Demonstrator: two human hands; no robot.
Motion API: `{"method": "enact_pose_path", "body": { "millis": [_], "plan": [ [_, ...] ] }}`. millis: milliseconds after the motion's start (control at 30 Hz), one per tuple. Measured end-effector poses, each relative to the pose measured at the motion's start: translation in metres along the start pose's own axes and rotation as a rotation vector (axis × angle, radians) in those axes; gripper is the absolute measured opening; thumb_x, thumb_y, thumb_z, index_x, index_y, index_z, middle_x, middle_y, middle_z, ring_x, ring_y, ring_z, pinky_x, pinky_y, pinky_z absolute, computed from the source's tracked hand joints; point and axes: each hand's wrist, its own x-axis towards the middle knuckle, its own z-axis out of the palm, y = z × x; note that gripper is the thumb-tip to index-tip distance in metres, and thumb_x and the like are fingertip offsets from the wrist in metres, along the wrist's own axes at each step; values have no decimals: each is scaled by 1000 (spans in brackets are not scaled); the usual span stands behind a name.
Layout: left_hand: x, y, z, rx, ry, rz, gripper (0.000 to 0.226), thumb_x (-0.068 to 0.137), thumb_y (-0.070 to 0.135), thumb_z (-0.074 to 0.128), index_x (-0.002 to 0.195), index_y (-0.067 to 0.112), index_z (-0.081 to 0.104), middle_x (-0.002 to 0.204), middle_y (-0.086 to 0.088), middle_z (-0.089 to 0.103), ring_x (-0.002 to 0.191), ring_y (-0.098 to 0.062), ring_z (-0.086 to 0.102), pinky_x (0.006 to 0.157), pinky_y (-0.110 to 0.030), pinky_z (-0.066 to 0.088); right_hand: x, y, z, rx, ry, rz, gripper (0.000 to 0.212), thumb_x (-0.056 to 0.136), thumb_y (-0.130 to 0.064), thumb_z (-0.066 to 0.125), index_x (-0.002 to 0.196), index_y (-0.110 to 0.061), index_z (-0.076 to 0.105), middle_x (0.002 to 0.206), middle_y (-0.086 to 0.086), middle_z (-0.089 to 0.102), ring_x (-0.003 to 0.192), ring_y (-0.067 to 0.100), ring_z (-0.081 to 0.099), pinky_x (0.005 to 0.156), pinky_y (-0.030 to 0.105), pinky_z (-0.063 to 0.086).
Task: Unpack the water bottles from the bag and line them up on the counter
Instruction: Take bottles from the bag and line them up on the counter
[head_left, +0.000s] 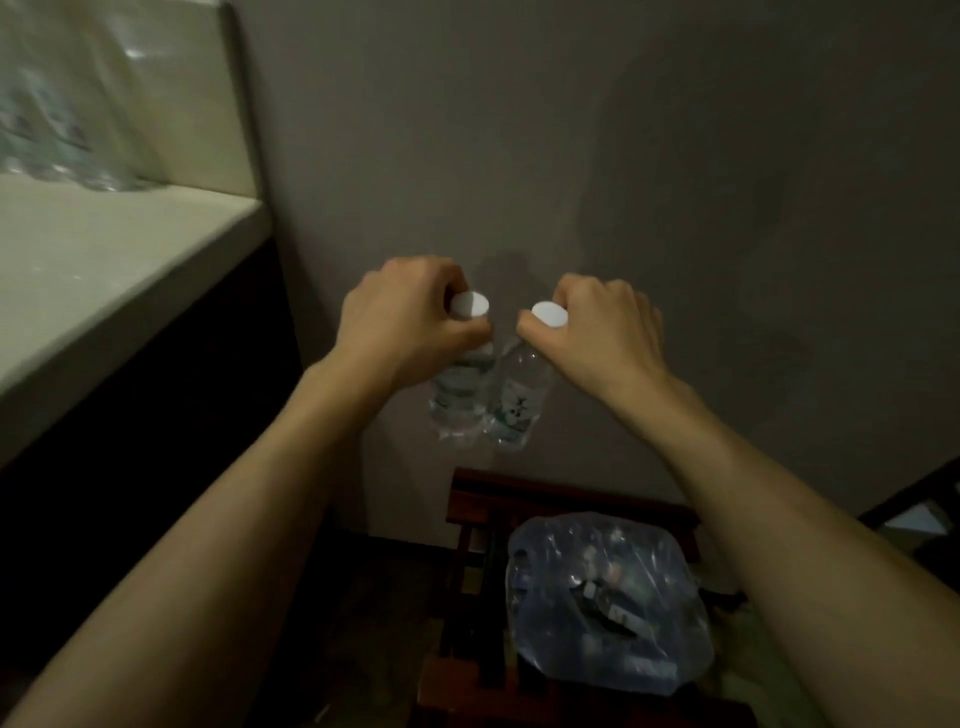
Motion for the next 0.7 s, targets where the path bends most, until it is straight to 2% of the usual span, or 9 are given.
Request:
{"method": "enact_pose_path", "body": {
  "millis": [67,167,300,567,633,700],
  "plan": [
    [2,0,-29,20,54,15,26,78,47,69,88,23,65,88,2,66,80,-23,62,68,-35,52,9,-19,-10,35,28,-30,36,82,-48,55,85,-14,60,79,5,57,76,29,52,64,32,33],
    [3,-6,-72,55,129,40,27,79,45,68,87,19,67,85,-1,66,78,-25,61,64,-34,46,25,-54,-25,80,99,-102,34,81,-48,54,83,-15,58,79,6,59,75,30,52,64,32,35],
    [1,-30,-127,20,210,62,29,80,43,71,83,14,66,77,-6,65,75,-29,61,68,-45,52,45,-104,-37,126,208,-215,32,82,-47,52,80,-15,51,72,3,54,68,28,47,60,30,30],
    [12,-125,-202,64,252,52,35,78,47,71,84,13,68,78,-9,67,74,-29,63,69,-47,54,88,-218,-20,214,220,-280,33,82,-45,53,83,-13,58,78,6,59,72,31,51,59,31,31],
    [21,-157,-218,45,247,59,32,82,43,71,89,12,68,83,-9,67,77,-28,62,66,-42,52,100,-249,-8,231,214,-267,31,82,-45,54,81,-14,57,76,4,59,71,30,52,57,31,31],
    [29,-189,-234,29,243,64,32,83,41,70,94,12,68,86,-8,66,78,-26,61,61,-33,47,112,-280,5,238,199,-250,33,80,-45,53,80,-13,58,75,4,60,71,30,55,58,32,38]
  ]
}}
